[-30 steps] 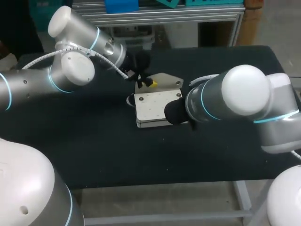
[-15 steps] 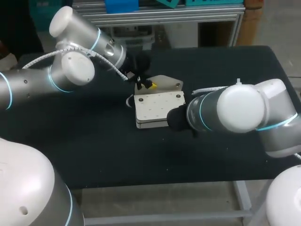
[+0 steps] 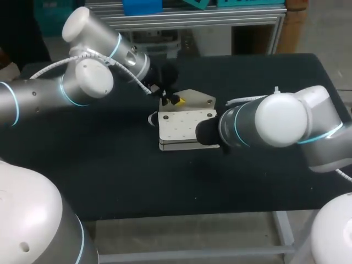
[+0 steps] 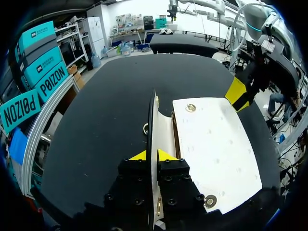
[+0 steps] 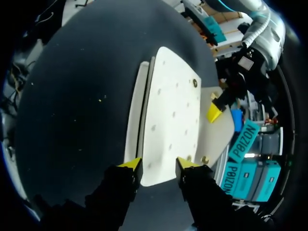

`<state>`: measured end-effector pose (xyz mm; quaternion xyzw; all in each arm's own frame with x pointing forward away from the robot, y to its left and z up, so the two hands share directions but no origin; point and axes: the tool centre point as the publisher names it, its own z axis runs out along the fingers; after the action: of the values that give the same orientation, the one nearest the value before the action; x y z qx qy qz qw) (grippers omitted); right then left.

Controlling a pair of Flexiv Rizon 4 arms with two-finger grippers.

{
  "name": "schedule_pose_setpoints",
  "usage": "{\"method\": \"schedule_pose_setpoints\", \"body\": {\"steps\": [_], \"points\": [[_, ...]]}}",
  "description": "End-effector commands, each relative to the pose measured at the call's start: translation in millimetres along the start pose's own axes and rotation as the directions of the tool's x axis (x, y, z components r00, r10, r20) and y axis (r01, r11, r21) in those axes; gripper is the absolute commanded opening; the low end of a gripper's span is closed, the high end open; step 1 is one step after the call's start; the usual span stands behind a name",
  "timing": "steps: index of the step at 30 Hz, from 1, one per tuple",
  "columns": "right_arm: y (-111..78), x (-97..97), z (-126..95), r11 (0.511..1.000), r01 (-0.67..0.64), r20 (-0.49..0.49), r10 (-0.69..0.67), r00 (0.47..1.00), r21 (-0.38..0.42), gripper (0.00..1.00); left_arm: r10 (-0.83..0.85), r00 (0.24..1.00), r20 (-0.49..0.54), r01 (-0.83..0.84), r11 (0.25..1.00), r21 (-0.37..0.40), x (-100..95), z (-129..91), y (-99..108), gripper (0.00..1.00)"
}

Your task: Pick up the bag, open it, inspect its contents, close it, and place it on the opposite side

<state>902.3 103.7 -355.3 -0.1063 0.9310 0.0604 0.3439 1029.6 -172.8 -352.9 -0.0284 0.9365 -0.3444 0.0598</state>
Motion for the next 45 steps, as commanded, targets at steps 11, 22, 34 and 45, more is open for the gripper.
{"method": "schedule_pose_setpoints", "body": {"steps": [11,22,34,45], "points": [[14.5,12.3,-7,0.997,-0.042,0.115,0.035,0.993,0.062,0.47,-0.02,1.0,-0.019,0.02,1.0,-0.002,-6.2,7,7,0.0],[13.1,15.9,-10,0.996,-0.046,0.139,0.035,0.99,0.074,0.48,-0.019,0.999,-0.034,0.019,1.0,-0.004,-6.9,11,7,0.0],[3.8,15.0,7,0.996,-0.056,0.146,0.045,0.988,0.075,0.49,-0.016,0.999,-0.043,0.015,1.0,-0.017,-6.6,14,5,0.0],[3.5,13.4,21,0.995,-0.05,0.167,0.036,0.985,0.082,0.31,-0.021,0.998,-0.063,0.019,0.999,-0.028,-7.2,19,6,0.0]]}}
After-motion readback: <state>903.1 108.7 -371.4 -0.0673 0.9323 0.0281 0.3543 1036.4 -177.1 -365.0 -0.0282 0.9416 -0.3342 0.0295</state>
